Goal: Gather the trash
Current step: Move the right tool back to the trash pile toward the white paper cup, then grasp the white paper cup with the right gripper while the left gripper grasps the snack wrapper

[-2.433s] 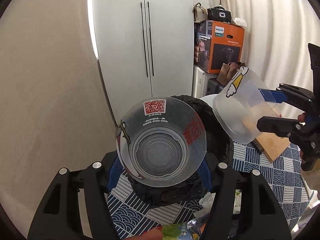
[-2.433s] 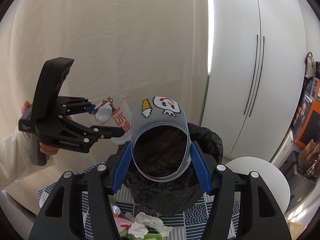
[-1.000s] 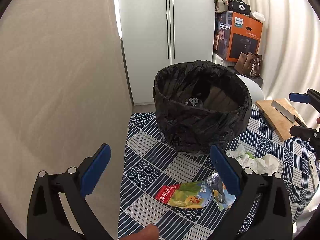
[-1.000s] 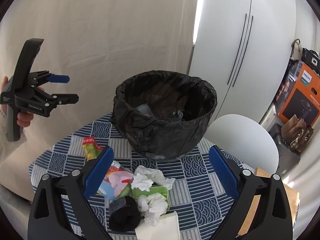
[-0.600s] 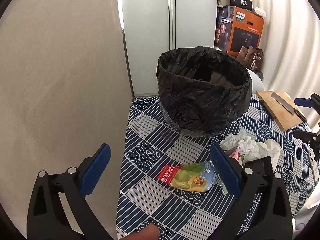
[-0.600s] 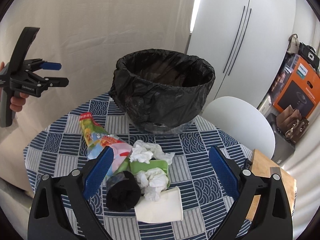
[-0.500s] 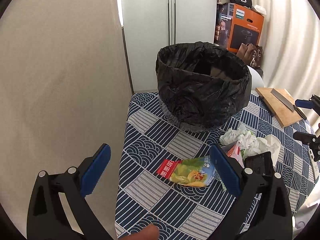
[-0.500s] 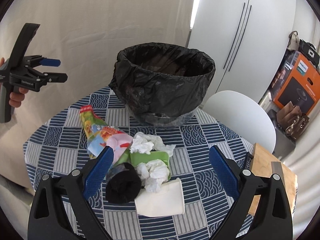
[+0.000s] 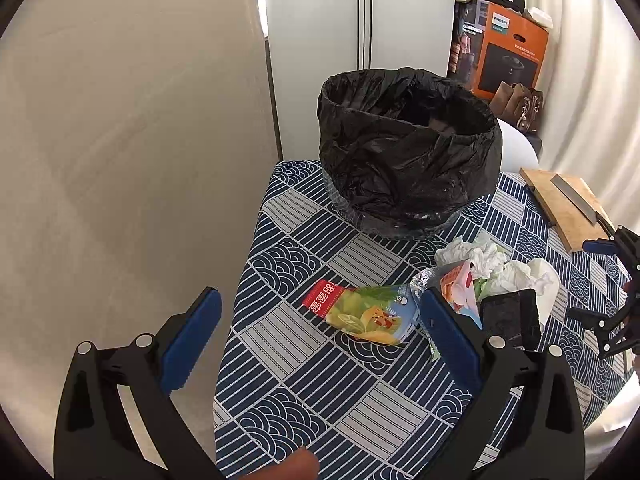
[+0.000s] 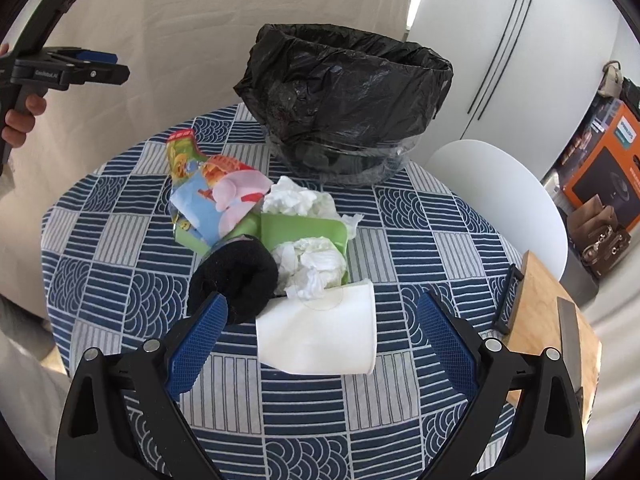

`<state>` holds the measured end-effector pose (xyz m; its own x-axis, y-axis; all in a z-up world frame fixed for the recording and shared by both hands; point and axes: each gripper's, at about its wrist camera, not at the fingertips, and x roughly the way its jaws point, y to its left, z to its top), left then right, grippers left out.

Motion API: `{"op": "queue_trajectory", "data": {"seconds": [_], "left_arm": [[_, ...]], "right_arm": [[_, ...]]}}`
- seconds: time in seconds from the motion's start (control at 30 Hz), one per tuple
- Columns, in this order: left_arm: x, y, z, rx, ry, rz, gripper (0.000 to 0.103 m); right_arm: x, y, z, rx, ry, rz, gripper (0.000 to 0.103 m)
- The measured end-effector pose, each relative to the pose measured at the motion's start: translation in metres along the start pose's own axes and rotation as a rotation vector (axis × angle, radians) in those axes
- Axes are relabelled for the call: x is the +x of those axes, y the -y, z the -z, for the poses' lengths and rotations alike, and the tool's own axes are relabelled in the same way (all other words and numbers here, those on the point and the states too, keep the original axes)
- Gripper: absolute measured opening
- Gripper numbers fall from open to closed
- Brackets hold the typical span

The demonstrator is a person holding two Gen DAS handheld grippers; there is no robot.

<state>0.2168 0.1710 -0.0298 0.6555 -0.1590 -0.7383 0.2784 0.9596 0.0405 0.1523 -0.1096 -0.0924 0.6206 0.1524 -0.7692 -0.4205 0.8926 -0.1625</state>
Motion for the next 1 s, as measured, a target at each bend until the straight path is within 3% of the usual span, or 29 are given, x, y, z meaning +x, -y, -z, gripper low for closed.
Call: {"op": "queue_trajectory", "data": {"seconds": [0.37, 0.77, 0.8, 0.83, 1.0], "left_arm": [[-0.02, 0.009, 0.026, -0.068, -0.047, -0.074, 0.097], [-0.036, 0.018, 0.047, -0.118, -0.106, -0.14, 0.097], [-0.037, 0.02, 0.049, -0.118, -0.111, -0.147, 0.097], [-0.038, 0.022, 0.05, -0.115, -0.115, -0.154, 0.097], [-0.043, 0.032, 0.057, -0.107, -0.136, -0.178, 0.097]], "right_arm": [[0.036, 0.011, 0.028, -0.039, -0.067, -0.075, 0.092], [0.063, 0.009, 0.035, -0.058, -0.09, -0.206, 0.091], [0.066, 0.009, 0.036, -0.053, -0.095, -0.21, 0.09], [0.067, 0.009, 0.037, -0.048, -0.092, -0.219, 0.08], [0.068, 0.017, 0.041, -0.033, -0.084, -0.256, 0.08]]}}
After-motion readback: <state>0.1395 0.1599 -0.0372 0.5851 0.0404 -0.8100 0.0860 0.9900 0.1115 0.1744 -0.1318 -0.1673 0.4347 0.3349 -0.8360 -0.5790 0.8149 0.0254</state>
